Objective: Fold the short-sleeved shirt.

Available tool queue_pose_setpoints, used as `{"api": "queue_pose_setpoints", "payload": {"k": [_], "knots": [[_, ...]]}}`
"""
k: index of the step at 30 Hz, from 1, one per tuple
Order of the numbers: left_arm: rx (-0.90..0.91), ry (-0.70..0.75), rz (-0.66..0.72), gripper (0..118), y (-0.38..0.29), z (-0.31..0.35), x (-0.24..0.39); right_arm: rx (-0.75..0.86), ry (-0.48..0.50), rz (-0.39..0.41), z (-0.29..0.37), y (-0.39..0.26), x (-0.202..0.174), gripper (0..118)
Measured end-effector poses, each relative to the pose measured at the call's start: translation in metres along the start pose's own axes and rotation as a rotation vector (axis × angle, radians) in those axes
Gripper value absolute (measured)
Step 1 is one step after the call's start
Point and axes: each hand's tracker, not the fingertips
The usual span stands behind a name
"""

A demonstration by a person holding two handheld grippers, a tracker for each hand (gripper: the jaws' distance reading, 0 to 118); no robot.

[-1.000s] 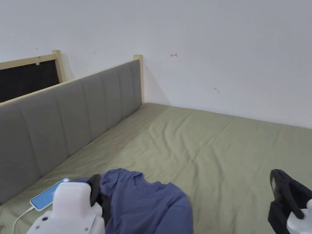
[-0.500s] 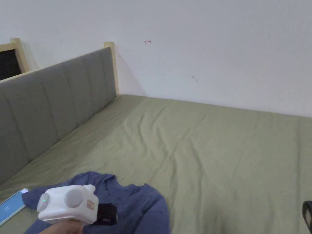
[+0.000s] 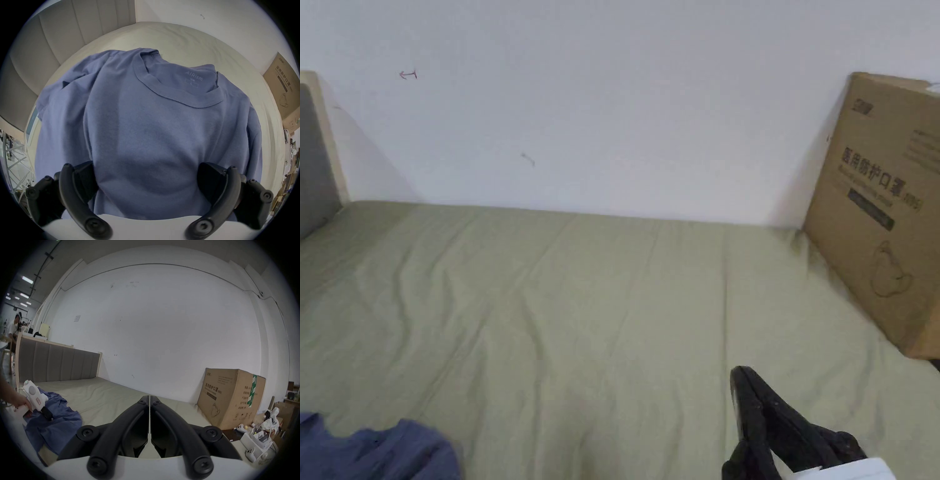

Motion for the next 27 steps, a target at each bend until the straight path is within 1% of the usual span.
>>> {"api": "queue_pose_setpoints", "payload": {"k": [1,2,3,5,6,7,9,10,14,17,21,23,27], "knots": [[0.018,0.01,-0.012,117,0.0,0.004,0.002,-0.001,0.004,0.007,0.0,-0.001,0.001,4],[0.034,0.022,-0.03,107,0.0,0.008,0.004,-0.001,0.005,0.011,0.0,-0.001,0.002,4],[0.08,0.014,-0.044,93,-0.003,0.015,0.006,-0.002,0.005,0.012,0.001,-0.002,0.003,4],[0.133,0.064,-0.084,41,-0.003,0.028,0.011,-0.004,0.004,0.008,0.003,-0.004,0.007,4],[0.141,0.099,-0.1,10,-0.003,0.031,0.01,-0.008,0.002,0.001,0.004,-0.005,0.009,4],[0.142,0.128,-0.119,10,-0.009,0.036,0.008,-0.011,-0.001,-0.007,0.006,-0.005,0.01,4],[0.153,0.014,-0.106,9,-0.01,0.047,-0.004,-0.017,-0.004,-0.02,0.009,-0.007,0.015,4],[0.157,0.024,-0.115,9,-0.008,0.056,-0.009,-0.018,-0.009,-0.023,0.011,-0.007,0.017,4],[0.279,-0.006,-0.093,9,-0.006,0.134,-0.006,-0.004,-0.029,-0.027,0.022,-0.007,0.029,4],[0.37,-0.071,-0.085,9,-0.001,0.194,-0.005,0.01,-0.055,-0.022,0.031,-0.006,0.039,4],[0.58,-0.151,-0.131,9,0.01,0.288,0.024,0.033,-0.091,-0.016,0.044,-0.003,0.052,4],[0.65,-0.243,-0.158,9,0.018,0.331,0.047,0.041,-0.108,-0.008,0.05,-0.001,0.058,4],[0.776,-0.379,-0.287,9,0.027,0.404,0.114,0.046,-0.139,-0.027,0.063,0.001,0.072,4]]}}
